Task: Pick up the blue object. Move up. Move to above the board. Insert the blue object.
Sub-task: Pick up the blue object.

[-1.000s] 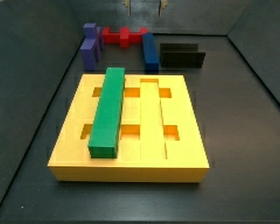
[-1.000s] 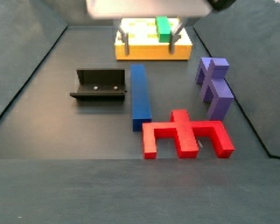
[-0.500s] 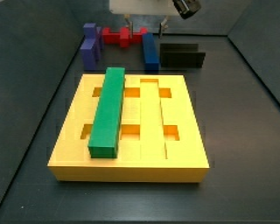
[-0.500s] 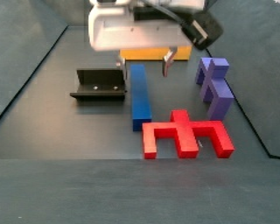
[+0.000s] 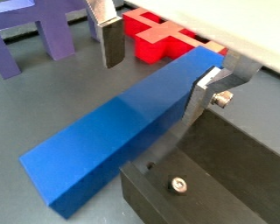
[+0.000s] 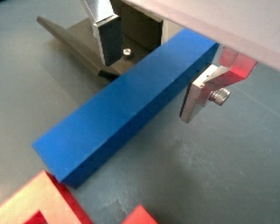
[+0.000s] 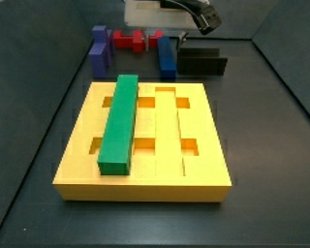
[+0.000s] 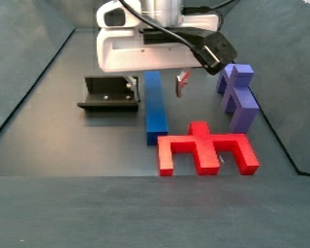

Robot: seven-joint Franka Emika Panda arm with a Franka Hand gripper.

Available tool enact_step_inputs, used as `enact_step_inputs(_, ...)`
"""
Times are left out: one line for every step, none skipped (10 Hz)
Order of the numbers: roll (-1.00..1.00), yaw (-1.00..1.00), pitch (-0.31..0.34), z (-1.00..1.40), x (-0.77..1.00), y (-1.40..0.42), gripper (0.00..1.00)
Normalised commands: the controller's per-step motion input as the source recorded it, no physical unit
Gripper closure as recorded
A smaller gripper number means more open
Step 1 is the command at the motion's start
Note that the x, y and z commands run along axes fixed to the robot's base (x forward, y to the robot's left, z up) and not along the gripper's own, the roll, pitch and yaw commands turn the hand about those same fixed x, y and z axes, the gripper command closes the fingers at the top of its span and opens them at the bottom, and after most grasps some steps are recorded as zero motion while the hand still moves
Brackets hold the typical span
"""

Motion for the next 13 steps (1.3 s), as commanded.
enact_step_inputs(-0.11,0.10,-0.070,-0.15,-0.18,0.00,0.00)
enact_step_inputs(-0.10,0.09,-0.061,-0.14,-0.05,-0.07,0.00)
enact_step_inputs(-0.09,0.04,-0.050,-0.16,-0.04,-0.08,0.00)
enact_step_inputs(-0.07,0.00,-0.034,-0.20,-0.02,0.00,0.00)
enact_step_inputs(-0.04,0.00,-0.034,-0.20,-0.04,0.00,0.00)
enact_step_inputs(0.00,0.00,0.000,-0.12,-0.03,0.00,0.00)
enact_step_inputs(0.00,0.00,0.000,0.00,0.00,0.00,0.00)
enact_step_inputs(0.00,0.00,0.000,0.00,0.00,0.00,1.00)
enact_step_inputs(0.00,0.00,0.000,0.00,0.00,0.00,1.00)
enact_step_inputs(0.00,0.00,0.000,0.00,0.00,0.00,1.00)
enact_step_inputs(0.00,0.00,0.000,0.00,0.00,0.00,1.00)
enact_step_inputs(0.00,0.00,0.000,0.00,0.00,0.00,1.00)
enact_step_inputs(0.00,0.00,0.000,0.00,0.00,0.00,1.00)
